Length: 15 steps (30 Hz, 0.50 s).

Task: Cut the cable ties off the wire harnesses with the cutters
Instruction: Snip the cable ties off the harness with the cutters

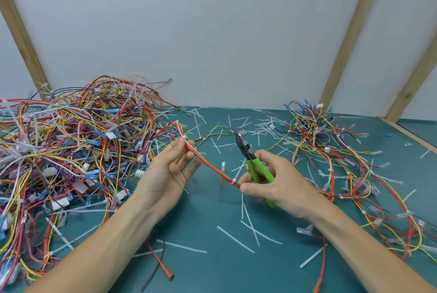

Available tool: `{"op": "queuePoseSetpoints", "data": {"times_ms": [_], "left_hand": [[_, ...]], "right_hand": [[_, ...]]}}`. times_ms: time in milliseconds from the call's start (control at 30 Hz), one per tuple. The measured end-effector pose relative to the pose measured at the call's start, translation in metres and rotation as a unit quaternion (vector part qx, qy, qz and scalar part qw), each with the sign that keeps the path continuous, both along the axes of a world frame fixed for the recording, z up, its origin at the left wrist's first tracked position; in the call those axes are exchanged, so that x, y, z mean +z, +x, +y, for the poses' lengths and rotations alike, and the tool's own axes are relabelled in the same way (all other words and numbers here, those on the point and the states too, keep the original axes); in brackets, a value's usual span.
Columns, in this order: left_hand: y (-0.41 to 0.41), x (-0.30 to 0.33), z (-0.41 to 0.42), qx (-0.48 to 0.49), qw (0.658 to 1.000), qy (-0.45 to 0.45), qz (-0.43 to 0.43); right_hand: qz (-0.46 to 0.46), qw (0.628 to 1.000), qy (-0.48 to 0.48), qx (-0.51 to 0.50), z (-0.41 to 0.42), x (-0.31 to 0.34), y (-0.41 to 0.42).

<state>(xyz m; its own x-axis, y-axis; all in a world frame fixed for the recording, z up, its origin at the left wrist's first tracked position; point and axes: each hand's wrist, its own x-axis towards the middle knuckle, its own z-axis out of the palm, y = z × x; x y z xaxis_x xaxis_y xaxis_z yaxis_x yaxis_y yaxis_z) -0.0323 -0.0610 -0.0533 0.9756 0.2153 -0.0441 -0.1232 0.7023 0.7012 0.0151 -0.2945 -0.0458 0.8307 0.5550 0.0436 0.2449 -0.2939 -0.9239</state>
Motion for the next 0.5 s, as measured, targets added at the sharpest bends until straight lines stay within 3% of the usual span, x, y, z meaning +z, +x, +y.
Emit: {"op": "queuePoseSetpoints", "data": {"times_ms": [133,267,400,500], "left_hand": [[0.002,-0.002,0.001,0.009,1.0,0.017,-0.002],[0.0,-0.002,-0.005,0.039,0.987,0.154,0.007],[-0.008,-0.007,-0.024,0.04,0.929,0.361,-0.065],[-0.012,-0.012,-0.037,0.024,0.893,0.44,-0.094]], "right_hand": [[-0.012,1.0,0.002,0.001,0.003,-0.001,-0.003],[-0.022,0.998,0.049,-0.039,0.005,0.0,-0.003],[-0.049,0.993,0.071,-0.081,0.01,-0.002,-0.006],[-0.076,0.991,0.064,-0.094,0.013,-0.004,-0.011]]}}
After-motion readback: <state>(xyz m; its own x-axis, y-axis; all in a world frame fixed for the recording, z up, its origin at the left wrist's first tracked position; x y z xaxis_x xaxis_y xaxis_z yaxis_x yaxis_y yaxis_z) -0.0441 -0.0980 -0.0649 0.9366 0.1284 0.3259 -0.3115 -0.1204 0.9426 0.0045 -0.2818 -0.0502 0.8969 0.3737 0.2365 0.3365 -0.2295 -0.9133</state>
